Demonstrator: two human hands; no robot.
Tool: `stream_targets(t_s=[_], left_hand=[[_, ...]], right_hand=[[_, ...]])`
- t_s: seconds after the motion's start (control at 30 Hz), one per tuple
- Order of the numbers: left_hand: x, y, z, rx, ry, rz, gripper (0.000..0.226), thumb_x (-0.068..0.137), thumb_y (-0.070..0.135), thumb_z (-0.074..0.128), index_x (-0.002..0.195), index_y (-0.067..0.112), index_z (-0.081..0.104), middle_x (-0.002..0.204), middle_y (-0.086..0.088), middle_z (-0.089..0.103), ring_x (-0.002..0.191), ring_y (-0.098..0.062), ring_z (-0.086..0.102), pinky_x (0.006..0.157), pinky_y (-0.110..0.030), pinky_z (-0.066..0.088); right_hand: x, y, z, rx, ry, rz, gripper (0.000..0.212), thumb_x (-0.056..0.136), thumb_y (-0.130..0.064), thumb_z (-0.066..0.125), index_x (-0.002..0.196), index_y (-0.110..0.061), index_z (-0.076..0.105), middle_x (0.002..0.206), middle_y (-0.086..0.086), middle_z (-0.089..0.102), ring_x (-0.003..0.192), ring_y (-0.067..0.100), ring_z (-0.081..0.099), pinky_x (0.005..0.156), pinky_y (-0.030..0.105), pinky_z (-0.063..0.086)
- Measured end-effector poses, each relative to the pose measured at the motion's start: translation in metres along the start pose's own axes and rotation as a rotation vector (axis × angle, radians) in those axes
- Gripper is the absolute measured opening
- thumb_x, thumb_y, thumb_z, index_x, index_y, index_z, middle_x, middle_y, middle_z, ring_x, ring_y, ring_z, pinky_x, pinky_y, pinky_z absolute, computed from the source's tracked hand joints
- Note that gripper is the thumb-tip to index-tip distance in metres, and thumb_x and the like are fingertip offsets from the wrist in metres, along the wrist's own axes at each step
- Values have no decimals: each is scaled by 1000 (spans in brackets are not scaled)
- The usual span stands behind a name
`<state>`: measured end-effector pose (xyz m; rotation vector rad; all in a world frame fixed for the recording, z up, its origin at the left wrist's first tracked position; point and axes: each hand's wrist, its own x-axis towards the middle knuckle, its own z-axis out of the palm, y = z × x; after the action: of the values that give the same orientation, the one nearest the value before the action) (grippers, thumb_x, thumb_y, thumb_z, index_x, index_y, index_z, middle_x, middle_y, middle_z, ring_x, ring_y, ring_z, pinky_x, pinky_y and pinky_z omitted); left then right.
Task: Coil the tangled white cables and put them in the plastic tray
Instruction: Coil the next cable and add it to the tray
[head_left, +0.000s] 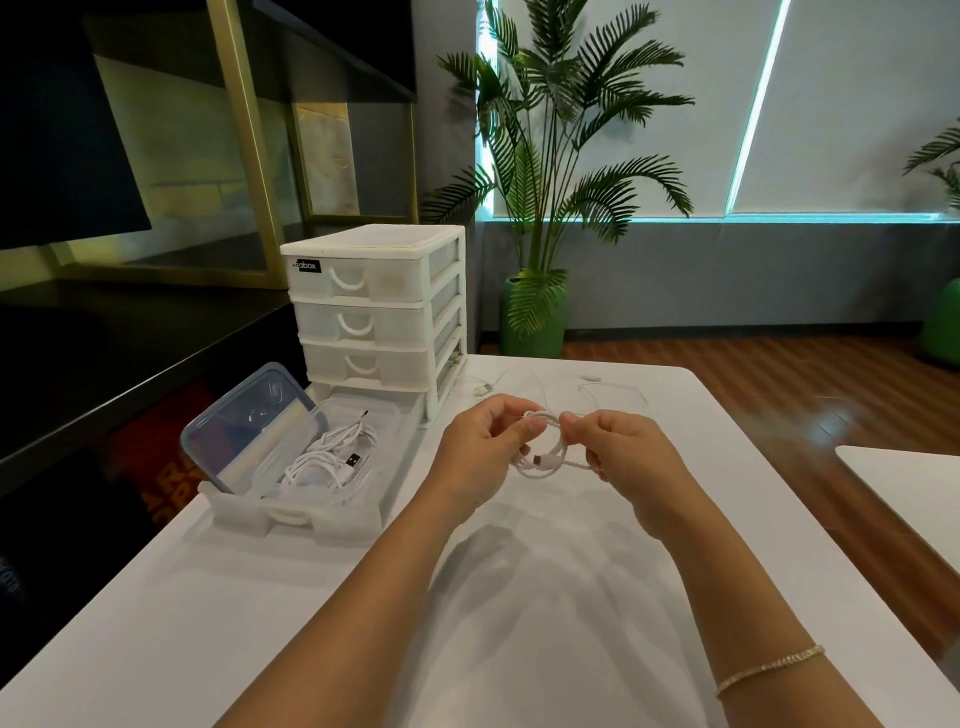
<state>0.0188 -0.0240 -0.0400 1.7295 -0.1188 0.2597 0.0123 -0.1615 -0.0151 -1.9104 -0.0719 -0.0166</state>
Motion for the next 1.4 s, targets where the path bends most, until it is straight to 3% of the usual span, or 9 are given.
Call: stream_targets(t_s=[0.07, 0.27, 0.4, 0.6, 0.77, 0.97, 1.13, 1.23, 1.4], left_hand=[[2, -1, -3, 58, 21, 23, 8, 89, 20, 60, 95, 20, 65, 83, 7, 62, 73, -9, 55, 71, -23, 48], [1, 0, -2, -21, -5, -12, 7, 91, 20, 57, 93, 22, 64, 76, 6, 57, 69, -11, 49, 63, -20, 42], [-1, -1, 5, -58, -2, -29, 9, 93, 24, 54, 88, 27, 60, 81, 7, 58, 69, -10, 48, 62, -20, 42], [-4, -1, 13, 176, 31, 43, 16, 95, 32, 48, 105, 23, 58, 95, 11, 59, 89, -9, 56, 76, -15, 47], [-6, -1, 17, 445, 75, 173, 27, 96, 32, 45, 113, 15, 56, 101, 6, 59, 84, -7, 52, 63, -1, 37], [-10, 1, 19, 448, -12, 160, 26, 95, 33, 46, 113, 16, 55, 96, 6, 59, 79, -8, 53, 63, -3, 39], [-10, 4, 12, 75, -188, -68, 13, 90, 18, 59, 101, 25, 56, 99, -2, 67, 92, -17, 65, 84, -23, 53], [-9, 13, 3, -350, -285, -261, 19, 90, 7, 57, 106, 17, 58, 92, -8, 68, 79, -19, 66, 80, -29, 55], [-12, 15, 6, -290, -356, -289, 15, 91, 13, 55, 106, 14, 57, 80, -5, 61, 62, -13, 54, 72, -25, 53]], right_hand=[[0, 0, -2, 12, -1, 11, 29, 88, -34, 58, 74, -9, 66, 70, -5, 57, 65, 8, 46, 62, 23, 37], [5, 4, 0, 34, 67, 59, 39, 91, -44, 46, 79, -10, 59, 70, 2, 58, 63, 14, 49, 58, 26, 40], [8, 7, 11, 305, 31, 163, 34, 97, -41, 34, 103, -13, 52, 80, 6, 71, 81, 24, 67, 81, 38, 52], [1, 0, 17, 729, 68, 265, 39, 97, -34, 37, 81, -5, 57, 73, 10, 68, 70, 27, 67, 70, 38, 55], [4, 3, 21, 770, 129, 297, 42, 97, -36, 39, 75, -6, 57, 60, 6, 57, 45, 14, 49, 56, 26, 46], [5, 3, 17, 649, 127, 292, 39, 98, -37, 39, 78, -6, 53, 45, -1, 46, 36, 8, 37, 39, 19, 37], [11, 9, 15, 237, 211, 143, 26, 94, -37, 46, 81, -15, 53, 86, 8, 63, 80, 24, 63, 75, 37, 53], [10, 10, 17, 93, 232, 31, 24, 91, -38, 52, 78, -17, 50, 82, 5, 60, 77, 19, 57, 77, 38, 51], [8, 9, 18, 45, 131, -4, 23, 90, -35, 56, 79, -14, 53, 76, 5, 61, 70, 17, 55, 73, 36, 50]])
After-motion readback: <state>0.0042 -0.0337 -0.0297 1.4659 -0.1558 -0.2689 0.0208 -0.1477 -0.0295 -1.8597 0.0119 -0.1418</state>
